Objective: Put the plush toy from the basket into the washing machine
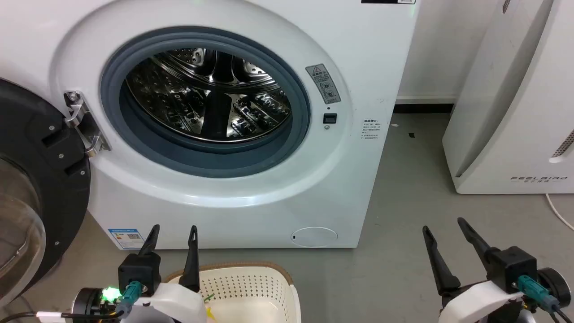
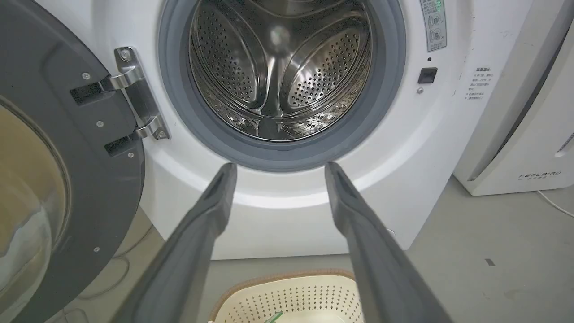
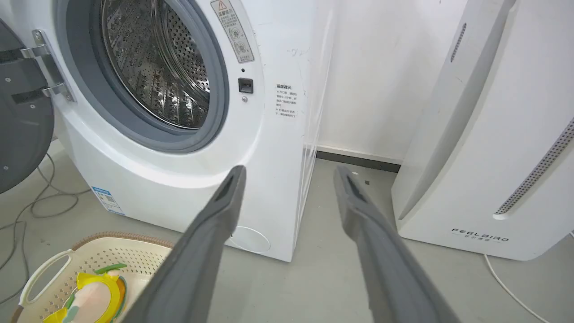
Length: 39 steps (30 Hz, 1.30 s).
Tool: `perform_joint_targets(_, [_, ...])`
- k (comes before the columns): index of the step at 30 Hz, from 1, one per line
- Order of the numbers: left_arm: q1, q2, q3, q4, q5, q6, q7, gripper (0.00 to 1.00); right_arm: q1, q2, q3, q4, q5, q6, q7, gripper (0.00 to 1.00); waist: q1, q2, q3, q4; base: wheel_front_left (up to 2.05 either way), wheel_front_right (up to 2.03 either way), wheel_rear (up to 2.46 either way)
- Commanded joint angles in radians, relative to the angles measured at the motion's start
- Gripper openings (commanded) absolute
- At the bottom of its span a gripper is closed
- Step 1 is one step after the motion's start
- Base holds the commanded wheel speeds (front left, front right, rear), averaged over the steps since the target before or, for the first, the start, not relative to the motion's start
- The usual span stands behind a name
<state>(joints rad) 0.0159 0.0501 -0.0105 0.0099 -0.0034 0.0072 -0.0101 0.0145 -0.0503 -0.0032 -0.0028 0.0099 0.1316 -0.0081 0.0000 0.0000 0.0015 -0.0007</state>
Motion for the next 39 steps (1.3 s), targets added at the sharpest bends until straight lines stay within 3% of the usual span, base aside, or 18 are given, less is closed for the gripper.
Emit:
perform_joint_targets(1, [0.0, 0.0, -0.002, 0.006, -0.008, 0.007, -0.008, 1.0, 0.002, 0.0, -0.004, -0.001, 0.008, 0.0, -0.011, 1.0, 0.0, 0.0, 0.001, 0.0, 0.0, 0.0, 0.0])
perform_joint_targets(21, [-0.041, 0.0, -0.031, 0.132, -0.037, 0.019, -0.052, 1.0, -0.011, 0.0, -0.019, -0.03, 0.007, 0.0, -0.055, 1.0, 0.0, 0.0, 0.057, -0.007, 0.0, 0.0, 0.0])
perform_joint_targets(39, [-0.188, 0.02, -0.063, 0.416, -0.065, 0.009, -0.078, 1.0, -0.053, 0.0, -0.04, -0.056, 0.017, 0.0, -0.097, 1.0, 0.0, 0.0, 0.197, -0.021, 0.0, 0.0, 0.0])
